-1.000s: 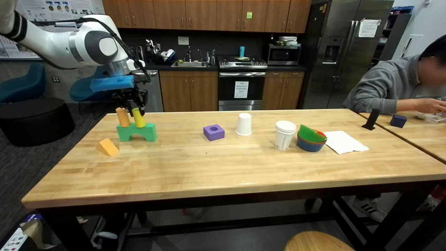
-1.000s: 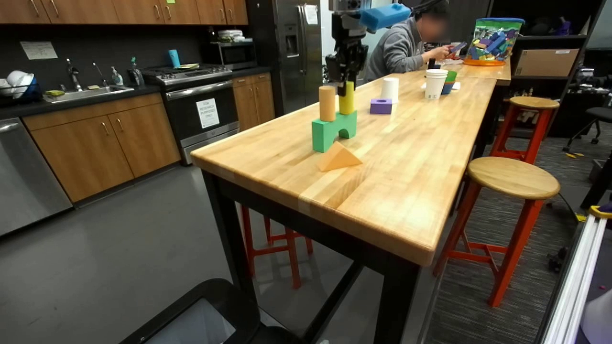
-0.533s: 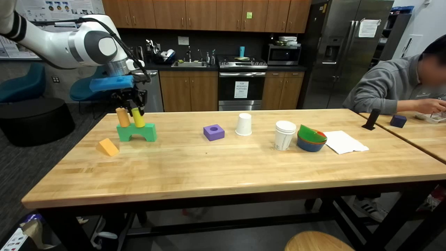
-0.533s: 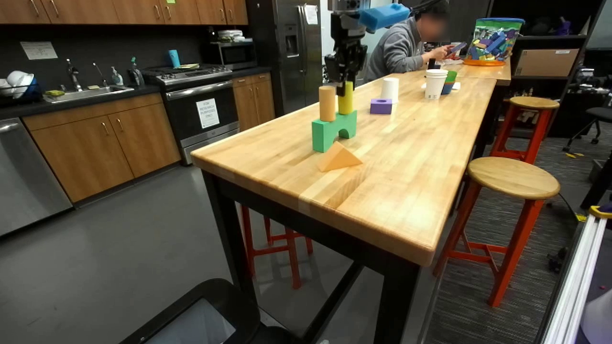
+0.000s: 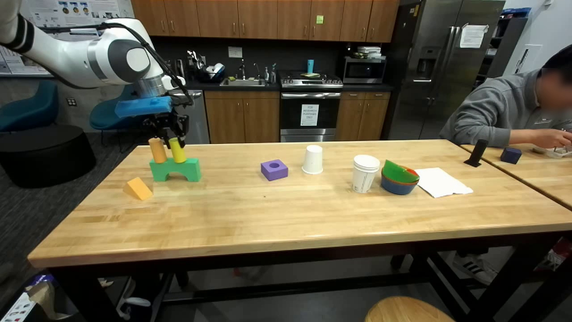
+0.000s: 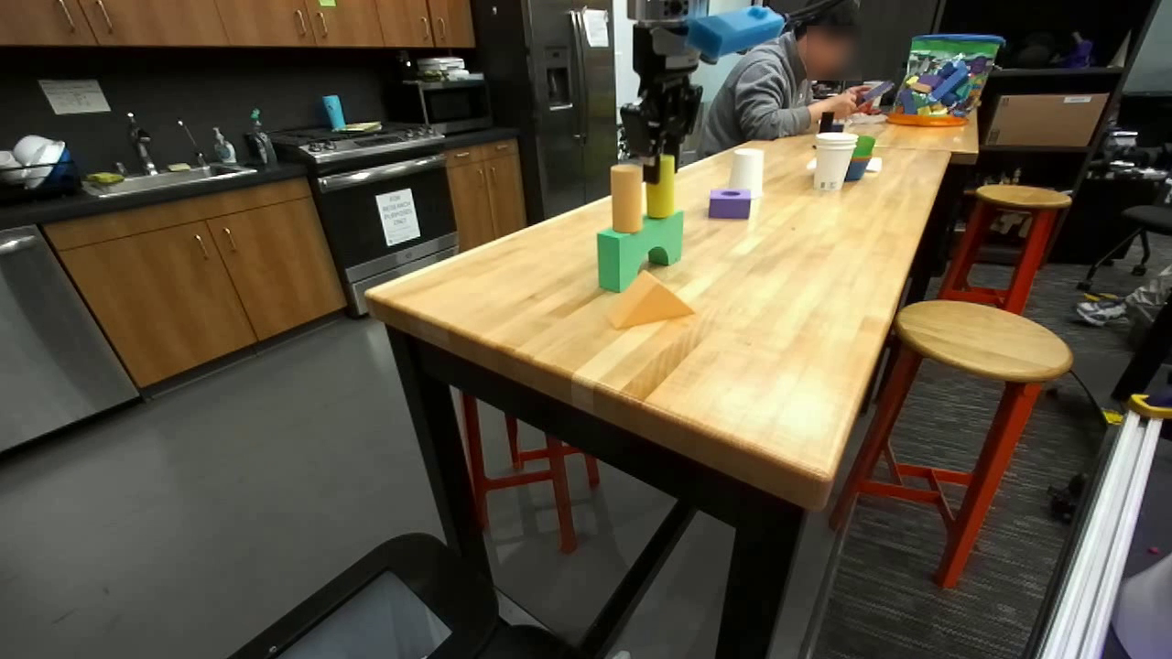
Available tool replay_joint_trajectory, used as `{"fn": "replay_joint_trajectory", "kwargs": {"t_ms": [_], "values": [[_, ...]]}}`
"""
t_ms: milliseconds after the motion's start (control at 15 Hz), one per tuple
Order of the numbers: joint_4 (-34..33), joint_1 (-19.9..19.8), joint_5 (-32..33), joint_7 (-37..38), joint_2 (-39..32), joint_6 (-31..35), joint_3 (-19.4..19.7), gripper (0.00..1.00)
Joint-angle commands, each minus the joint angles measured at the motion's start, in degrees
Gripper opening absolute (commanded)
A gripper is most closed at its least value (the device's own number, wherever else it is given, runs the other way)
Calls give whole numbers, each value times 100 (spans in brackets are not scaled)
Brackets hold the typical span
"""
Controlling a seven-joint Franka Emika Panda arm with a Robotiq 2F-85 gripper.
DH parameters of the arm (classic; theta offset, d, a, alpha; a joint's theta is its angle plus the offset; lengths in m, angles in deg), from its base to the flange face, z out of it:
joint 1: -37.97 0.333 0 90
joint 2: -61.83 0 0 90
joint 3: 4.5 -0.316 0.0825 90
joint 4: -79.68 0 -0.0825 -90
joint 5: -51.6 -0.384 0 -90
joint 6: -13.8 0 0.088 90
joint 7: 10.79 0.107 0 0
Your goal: Put the yellow cylinder on top of the green block
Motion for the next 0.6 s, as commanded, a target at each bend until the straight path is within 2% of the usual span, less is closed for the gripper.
{"fn": "replay_joint_trajectory", "kwargs": {"t_ms": [0,533], "values": [[-81,14,-26,30,-44,17,-5,16],[-96,21,-38,21,-82,89,-19,16]]}}
